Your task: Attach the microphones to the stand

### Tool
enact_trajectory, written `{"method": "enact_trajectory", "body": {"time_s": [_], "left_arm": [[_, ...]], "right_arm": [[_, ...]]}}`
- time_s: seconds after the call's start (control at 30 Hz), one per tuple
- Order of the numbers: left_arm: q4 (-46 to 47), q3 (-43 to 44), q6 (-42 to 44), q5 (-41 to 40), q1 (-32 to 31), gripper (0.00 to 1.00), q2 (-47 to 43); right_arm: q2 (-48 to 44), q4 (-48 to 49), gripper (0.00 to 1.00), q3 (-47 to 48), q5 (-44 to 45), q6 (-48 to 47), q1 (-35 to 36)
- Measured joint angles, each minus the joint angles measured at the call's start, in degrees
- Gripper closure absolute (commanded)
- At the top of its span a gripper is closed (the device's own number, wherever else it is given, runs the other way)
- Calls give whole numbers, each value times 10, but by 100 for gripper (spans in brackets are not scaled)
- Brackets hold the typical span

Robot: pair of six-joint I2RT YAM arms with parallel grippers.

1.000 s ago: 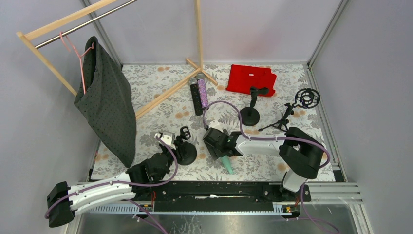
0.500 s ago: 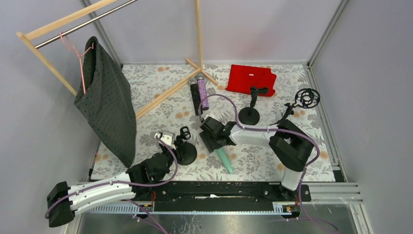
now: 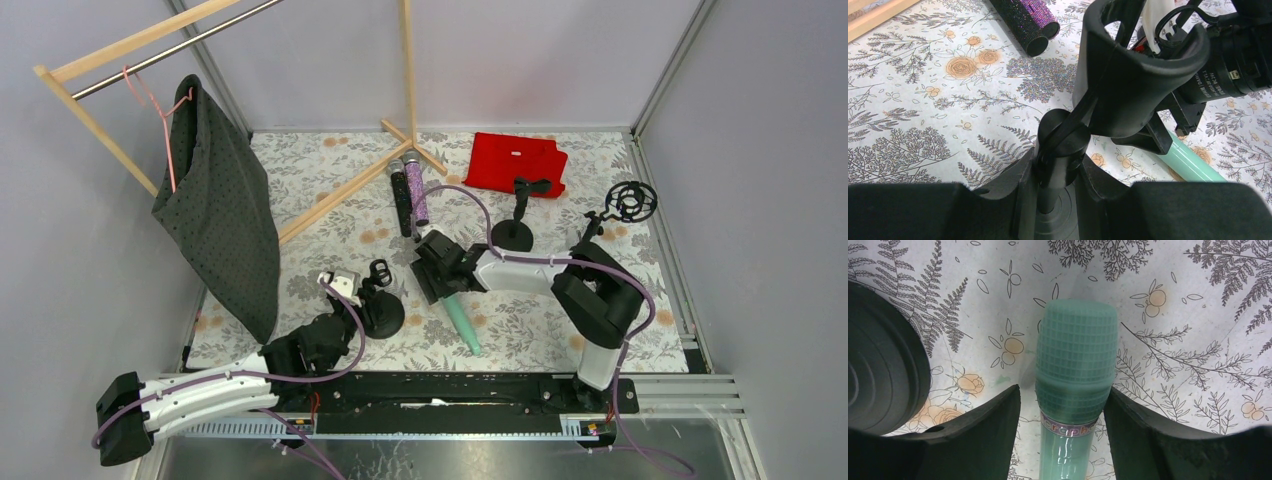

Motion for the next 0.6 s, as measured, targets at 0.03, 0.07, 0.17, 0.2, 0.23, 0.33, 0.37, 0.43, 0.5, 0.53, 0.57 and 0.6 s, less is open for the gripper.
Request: {"method": "enact_trajectory", "body": {"time_s": [0.03,0.07,0.17,0.2,0.23,0.33,0.37,0.43,0.5,0.53,0.57,0.6], "left_arm": [[0,0,0,0,0,100,0],[0,0,0,0,0,100,0],[0,0,0,0,0,100,0],[0,0,0,0,0,100,0],[0,0,0,0,0,100,0],[0,0,0,0,0,100,0],[0,0,0,0,0,100,0],[0,0,0,0,0,100,0],[1,0,0,0,0,100,1],[2,0,0,0,0,100,2],[3,1,0,0,0,100,5],[3,1,0,0,0,100,7]], "right_arm": [[-4,7,33,-7,0,0,0],[-7,10,34,-12,0,0,-1],[-24,13,34,-32,1,3,-1],[-29,13,35,-37,1,4,-1],[-35,13,35,-45,1,5,-1],[-50,14,35,-63,1,9,-1],[-55,14,35,-68,1,10,-1],[-58,14,36,-73,2,10,-1],[-58,14,37,-73,2,10,-1],[-58,14,37,-72,2,10,-2],[-57,13,37,-71,2,10,-2],[-56,11,37,-69,2,10,-2]]}}
